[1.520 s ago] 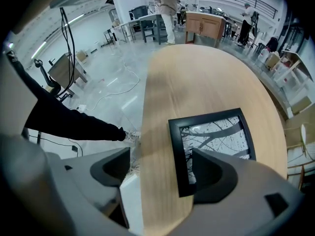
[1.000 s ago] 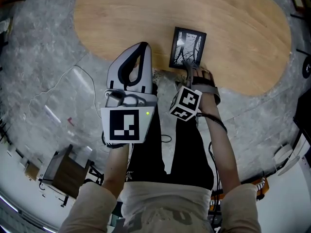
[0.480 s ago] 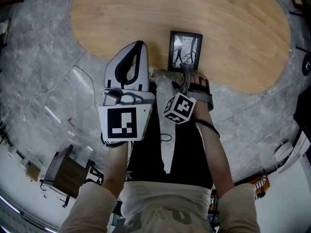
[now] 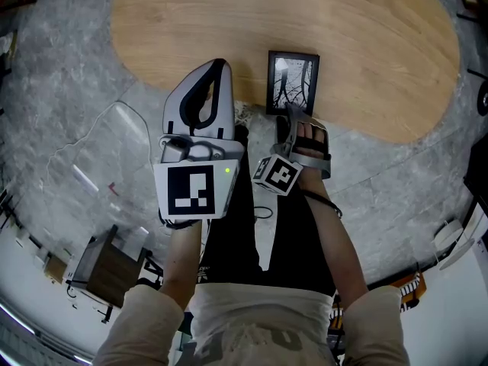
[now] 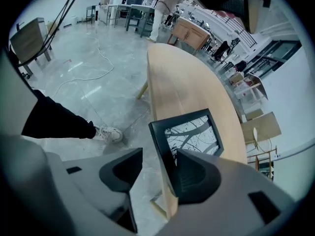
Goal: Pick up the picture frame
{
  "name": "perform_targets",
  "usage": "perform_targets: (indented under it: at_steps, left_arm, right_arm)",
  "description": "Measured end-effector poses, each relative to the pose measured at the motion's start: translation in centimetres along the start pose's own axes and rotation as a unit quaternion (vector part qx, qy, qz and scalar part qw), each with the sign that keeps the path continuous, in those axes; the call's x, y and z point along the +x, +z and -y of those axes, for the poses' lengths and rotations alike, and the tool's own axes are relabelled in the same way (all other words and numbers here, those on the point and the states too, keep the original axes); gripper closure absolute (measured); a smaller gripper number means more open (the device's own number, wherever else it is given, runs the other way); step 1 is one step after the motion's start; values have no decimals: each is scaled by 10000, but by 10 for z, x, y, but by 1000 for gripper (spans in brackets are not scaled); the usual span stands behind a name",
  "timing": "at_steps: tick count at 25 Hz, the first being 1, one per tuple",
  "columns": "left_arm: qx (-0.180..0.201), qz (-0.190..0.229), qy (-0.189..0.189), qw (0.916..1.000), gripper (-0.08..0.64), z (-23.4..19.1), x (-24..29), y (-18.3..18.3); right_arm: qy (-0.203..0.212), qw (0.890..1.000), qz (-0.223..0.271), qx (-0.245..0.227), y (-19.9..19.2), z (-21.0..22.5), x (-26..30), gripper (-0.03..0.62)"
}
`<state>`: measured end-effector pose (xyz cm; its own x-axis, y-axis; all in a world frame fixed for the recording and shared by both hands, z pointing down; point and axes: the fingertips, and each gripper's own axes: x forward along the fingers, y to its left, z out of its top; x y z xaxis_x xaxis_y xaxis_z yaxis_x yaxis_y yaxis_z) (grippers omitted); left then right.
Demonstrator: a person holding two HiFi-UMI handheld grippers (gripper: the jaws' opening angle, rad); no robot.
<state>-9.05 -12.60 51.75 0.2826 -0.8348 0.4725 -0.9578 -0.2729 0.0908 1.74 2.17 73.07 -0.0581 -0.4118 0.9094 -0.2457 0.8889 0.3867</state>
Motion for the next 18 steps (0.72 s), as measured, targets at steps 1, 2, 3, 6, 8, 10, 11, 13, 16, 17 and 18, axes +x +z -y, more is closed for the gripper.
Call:
perform_targets:
  at_steps: [1, 2, 3, 6, 8, 10, 11, 13, 16, 17, 18]
  left_arm:
    - [6, -6, -15, 10000, 551, 0, 0, -1]
    - [18, -11, -34, 10000, 551, 0, 0, -1]
    - [33, -16, -52, 10000, 551, -1, -1, -2]
    - [68, -38, -71, 9999, 551, 0, -2, -3]
    - [66, -28, -70, 9999, 551, 0, -2, -3]
    - [62, -10, -84, 9999, 551, 1, -2, -4]
    - [57, -9, -95, 9999, 551, 1, -3, -4]
    - [61, -14, -118, 9999, 551, 3, -5, -5]
    - [50, -34, -127, 9999, 551, 7, -10, -6]
    - [41, -39, -125, 9999, 551, 8, -10, -6]
    - [38, -36, -126, 9999, 551, 8, -10, -6]
  right_arm:
    - [-101, 9999, 8, -7, 0, 1, 1, 371]
    - [-201, 9998, 8, -27, 0, 0, 1, 373]
    - [-298, 9995, -1, -62, 0, 0, 2, 373]
    - [-519, 9986, 1, -63, -1, 1, 2, 374]
    - [-665, 9978, 28, 0, 0, 6, 2, 401]
    - [-794, 9968, 42, 53, 1, 9, 1, 434]
    - [-834, 9965, 40, 74, 1, 10, 1, 445]
    - [-869, 9962, 26, 96, 0, 9, -2, 462]
    - [-867, 9962, 4, 104, -4, 1, -8, 468]
    - [-865, 9962, -7, 92, -6, -1, -9, 472]
    - [-863, 9962, -21, 78, -8, -3, -10, 472]
